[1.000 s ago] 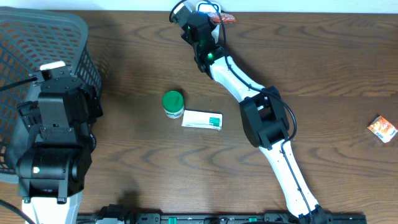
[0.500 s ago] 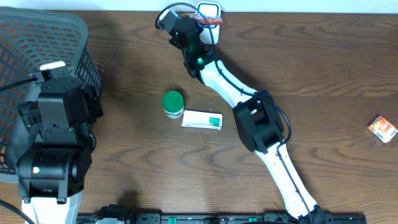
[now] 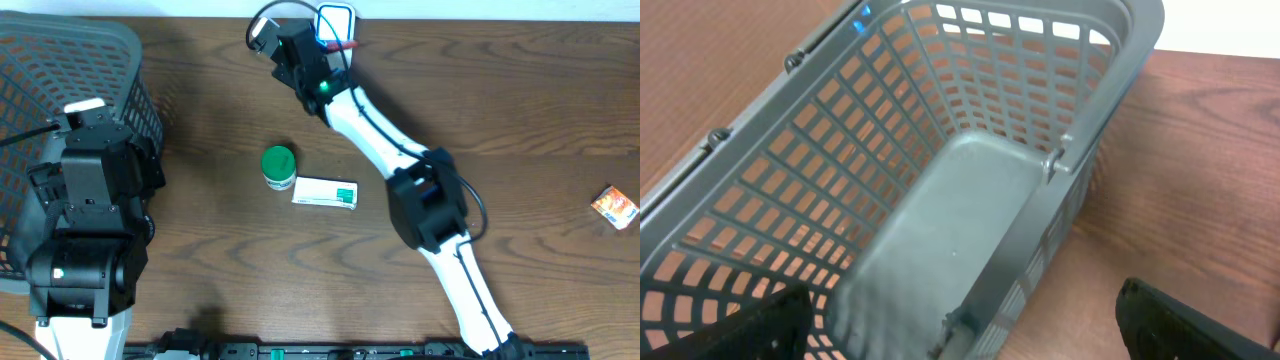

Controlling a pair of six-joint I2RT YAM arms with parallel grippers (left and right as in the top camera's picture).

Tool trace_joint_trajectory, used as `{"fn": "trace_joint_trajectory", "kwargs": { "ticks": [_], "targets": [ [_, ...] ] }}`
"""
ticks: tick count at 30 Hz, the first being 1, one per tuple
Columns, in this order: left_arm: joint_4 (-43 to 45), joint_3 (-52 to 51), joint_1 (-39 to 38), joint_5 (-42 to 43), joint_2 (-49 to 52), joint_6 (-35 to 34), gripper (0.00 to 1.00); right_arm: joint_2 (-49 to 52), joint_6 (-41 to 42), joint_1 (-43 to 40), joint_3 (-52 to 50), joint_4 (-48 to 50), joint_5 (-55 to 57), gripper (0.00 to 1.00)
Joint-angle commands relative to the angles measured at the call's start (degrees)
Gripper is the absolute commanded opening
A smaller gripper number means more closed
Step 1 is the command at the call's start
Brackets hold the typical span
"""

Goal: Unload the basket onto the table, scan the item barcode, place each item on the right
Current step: 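Move the snack bar to the right table edge and release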

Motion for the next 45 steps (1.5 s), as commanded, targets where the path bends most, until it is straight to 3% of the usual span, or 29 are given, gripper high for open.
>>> {"fn": "trace_joint_trajectory", "kwargs": {
  "ticks": [1,9,18,24,31,37,42,45],
  "targets": [
    [-0.02,-0.33,0.33,-0.48,-0.20,-0.33,0.96,-11.82,4.20,-0.24,1.31,-10.38,0.35,0.01],
    [-0.02,-0.33,0.33,-0.48,-0.20,-0.31,0.96,-24.94,15.67,-5.70,1.29,-36.48,13.90,0.01],
    [-0.02,-0.33,0.33,-0.48,-0.20,-0.33,0.96,-28.22,34.25,-26.82,-0.02,-53.51,15.21,0.01],
    [-0.02,-0.33,0.33,-0.48,-0.20,-0.31,0.96,-28.04,42.07,-41.35,-13.25,-52.13,15.23,0.01],
    [-0.02,-0.33,0.33,-0.48,-0.20,-0.31,0.96,-28.04,42.47,-54.53,-33.48,-42.58,15.47,0.01],
    [-0.02,-0.33,0.33,-0.48,-0.20,-0.31,0.96,-28.76,45.70,-60.43,-35.54,-41.53,13.44,0.03],
    [-0.02,-0.33,0.33,-0.48,-0.20,-0.31,0.96,-32.87,42.66,-60.98,-31.65,-41.86,-4.61,0.99],
    [-0.02,-0.33,0.33,-0.48,-0.20,-0.33,0.96,-36.15,41.97,-59.78,-29.31,-41.90,-18.16,0.99]
  ]
}}
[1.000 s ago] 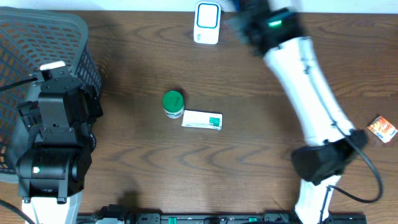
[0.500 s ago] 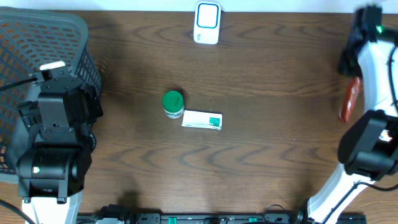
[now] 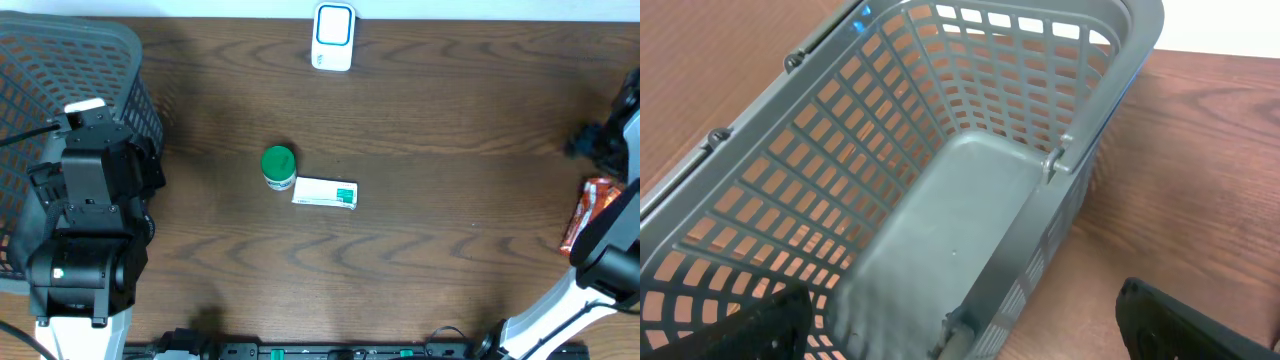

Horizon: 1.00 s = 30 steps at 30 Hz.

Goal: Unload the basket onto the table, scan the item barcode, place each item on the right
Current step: 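Move the snack bar to the right table edge and release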

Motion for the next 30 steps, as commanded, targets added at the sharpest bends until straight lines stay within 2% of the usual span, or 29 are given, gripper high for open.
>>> {"fn": "trace_joint_trajectory", "kwargs": {
  "ticks": [1,5,8,13,17,21,26,28,30],
  "targets": [
    [0.02,-0.33,0.33,-0.48,-0.20,-0.28,0.96,-7.23,-1.09,2.14,4.26,0.13,-21.62,0.99],
    [0.02,-0.33,0.33,-0.48,-0.20,-0.31,0.96,-11.17,-6.62,5.92,4.31,0.33,-35.47,0.99],
    [0.02,-0.33,0.33,-0.48,-0.20,-0.28,0.96,-12.87,-17.84,12.09,4.28,-0.09,-41.09,0.99],
    [0.02,-0.33,0.33,-0.48,-0.20,-0.31,0.96,-12.66,-35.17,24.92,3.43,-8.07,-40.89,0.99],
    [0.02,-0.33,0.33,-0.48,-0.20,-0.28,0.96,-12.55,-37.31,33.42,-0.07,-10.78,-43.56,0.99],
    [0.02,-0.33,0.33,-0.48,-0.20,-0.28,0.96,-12.50,-46.51,40.81,-4.13,-10.60,-42.93,0.99],
    [0.02,-0.33,0.33,-0.48,-0.20,-0.28,0.96,-12.31,-44.85,47.06,-9.70,-5.29,-37.62,0.99],
    [0.02,-0.33,0.33,-0.48,-0.20,-0.31,0.96,-12.31,-35.54,48.76,-11.54,-1.92,-38.29,0.99],
    [0.02,-0.33,0.33,-0.48,-0.20,-0.28,0.96,-12.31,-22.60,49.27,-11.91,0.09,-39.43,0.99]
  ]
}}
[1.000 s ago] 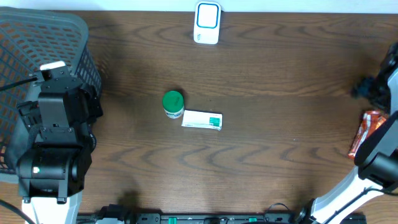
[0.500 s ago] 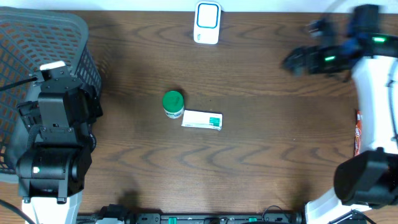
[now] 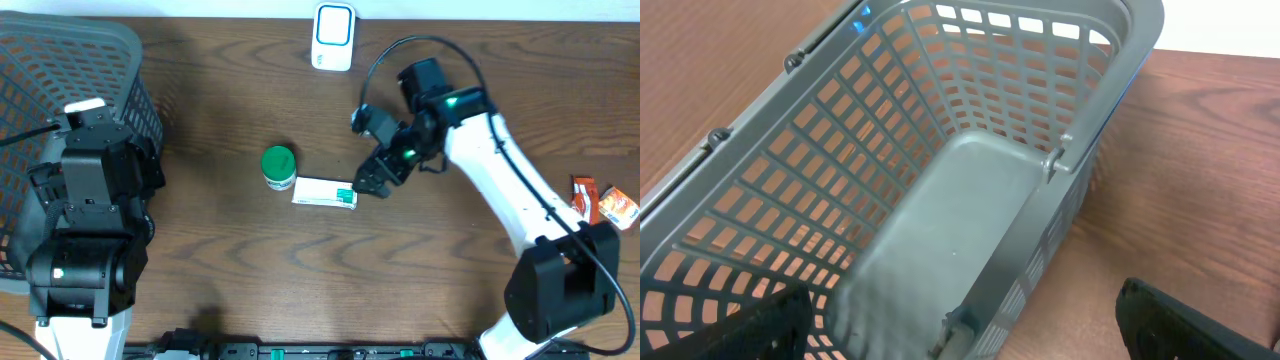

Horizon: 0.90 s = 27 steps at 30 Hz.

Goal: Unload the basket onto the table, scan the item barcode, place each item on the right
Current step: 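Move the snack bar to the right table edge and release, then lower the right gripper onto the medicine box and grasp it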

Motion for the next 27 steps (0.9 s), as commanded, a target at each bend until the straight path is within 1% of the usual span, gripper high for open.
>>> {"fn": "trace_joint_trajectory", "kwargs": {
  "ticks": [1,3,4,5,7,8,10,11,12,14,16,17,18,20,22,23,24,25,26,27],
  "targets": [
    [0.02,-0.33,0.33,-0.48,-0.20,-0.31,0.96,0.39,25.03,1.01,-0.90,2.23,-1.51,0.99],
    [0.02,-0.33,0.33,-0.48,-0.20,-0.33,0.96,0.37,38.03,1.03,-0.87,1.84,-5.33,0.99],
    [0.02,-0.33,0.33,-0.48,-0.20,-0.31,0.96,0.37,41.05,1.07,-0.87,1.57,-7.13,0.99],
    [0.02,-0.33,0.33,-0.48,-0.20,-0.33,0.96,0.37,42.03,1.07,-0.90,1.27,-8.37,0.99],
    [0.02,-0.33,0.33,-0.48,-0.20,-0.33,0.96,0.37,39.89,1.07,-0.90,1.81,-7.48,0.99],
    [0.02,-0.33,0.33,-0.48,-0.20,-0.33,0.96,0.37,41.64,1.07,-0.90,2.38,-7.28,0.99],
    [0.02,-0.33,0.33,-0.48,-0.20,-0.33,0.96,0.52,48.63,1.22,-0.92,2.78,-7.28,0.99],
    [0.02,-0.33,0.33,-0.48,-0.20,-0.33,0.96,0.52,53.07,1.25,-0.92,2.47,-7.19,0.99],
    [0.02,-0.33,0.33,-0.48,-0.20,-0.31,0.96,0.55,58.60,1.38,-0.96,1.55,-6.60,0.96],
    [0.02,-0.33,0.33,-0.48,-0.20,-0.33,0.96,0.59,69.44,1.92,-1.16,-1.09,-2.99,0.95],
    [0.02,-0.33,0.33,-0.48,-0.20,-0.31,0.96,0.59,83.91,2.78,-1.36,-5.81,3.89,0.95],
    [0.02,-0.33,0.33,-0.48,-0.20,-0.31,0.96,0.59,91.32,3.37,-1.53,-7.78,7.17,0.96],
    [0.02,-0.33,0.33,-0.48,-0.20,-0.33,0.96,0.59,96.87,4.04,-1.79,-8.33,9.53,0.96],
    [0.02,-0.33,0.33,-0.48,-0.20,-0.31,0.96,0.59,101.72,5.57,-2.34,-6.84,12.44,0.96],
    [0.02,-0.33,0.33,-0.48,-0.20,-0.33,0.96,0.61,103.36,6.99,-3.06,-4.02,13.25,0.95],
    [0.02,-0.33,0.33,-0.48,-0.20,-0.31,0.96,0.63,103.12,7.76,-3.34,-1.81,13.90,0.92],
    [0.02,-0.33,0.33,-0.48,-0.20,-0.33,0.96,0.63,101.15,8.57,-3.63,1.27,15.23,0.88],
    [0.02,-0.33,0.33,-0.48,-0.20,-0.33,0.96,0.63,95.58,9.49,-3.89,5.66,16.98,0.84],
    [0.02,-0.33,0.33,-0.48,-0.20,-0.33,0.96,0.63,87.93,10.29,-4.00,9.77,17.99,0.84],
    [0.02,-0.33,0.33,-0.48,-0.20,-0.33,0.96,0.63,77.37,11.21,-4.00,13.42,18.03,0.87]
  ]
}}
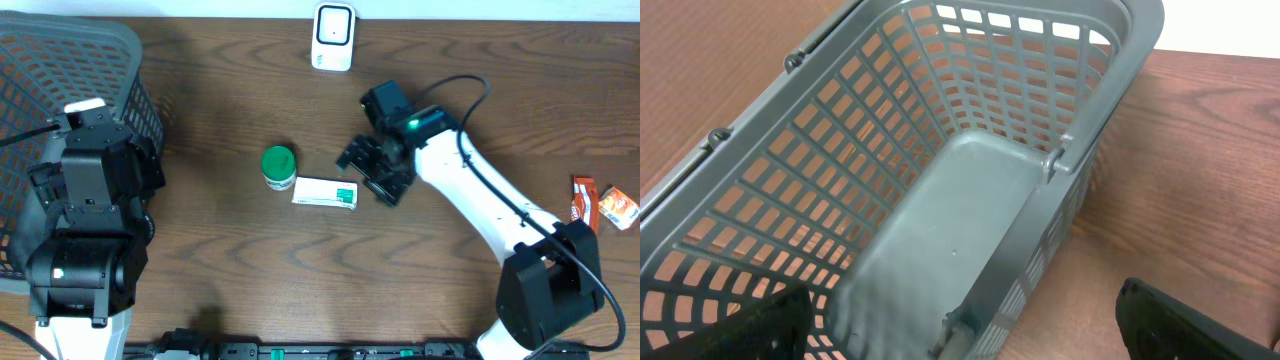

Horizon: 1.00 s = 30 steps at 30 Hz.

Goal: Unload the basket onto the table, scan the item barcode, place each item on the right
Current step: 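Lower the right gripper onto the medicine box and grasp it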

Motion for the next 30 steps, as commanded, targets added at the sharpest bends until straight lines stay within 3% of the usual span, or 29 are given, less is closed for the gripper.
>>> {"fn": "trace_joint_trajectory", "kwargs": {
  "ticks": [1,2,5,10,16,21,30],
  "targets": [
    [0.02,-0.33,0.33,-0.48,-0.20,-0.31,0.96,0.44,-24.28,3.39,-0.09,6.99,4.98,0.91],
    [0.02,-0.33,0.33,-0.48,-0.20,-0.28,0.96,0.44,-35.01,4.61,-0.09,7.65,5.01,0.97],
    [0.02,-0.33,0.35,-0.48,-0.20,-0.31,0.96,0.59,-64.04,8.00,-0.35,4.85,7.52,0.99],
    [0.02,-0.33,0.33,-0.48,-0.20,-0.28,0.96,1.20,-84.30,10.08,-2.08,-0.22,12.44,0.99],
    [0.02,-0.33,0.33,-0.48,-0.20,-0.28,0.96,4.35,-88.32,7.45,-4.87,5.60,11.78,0.99],
    [0.02,-0.33,0.33,-0.48,-0.20,-0.31,0.96,6.62,-94.23,5.35,-4.87,7.54,3.52,0.94],
    [0.02,-0.33,0.33,-0.48,-0.20,-0.28,0.96,12.68,-94.44,2.56,-4.85,12.63,-0.87,0.96]
  ]
}}
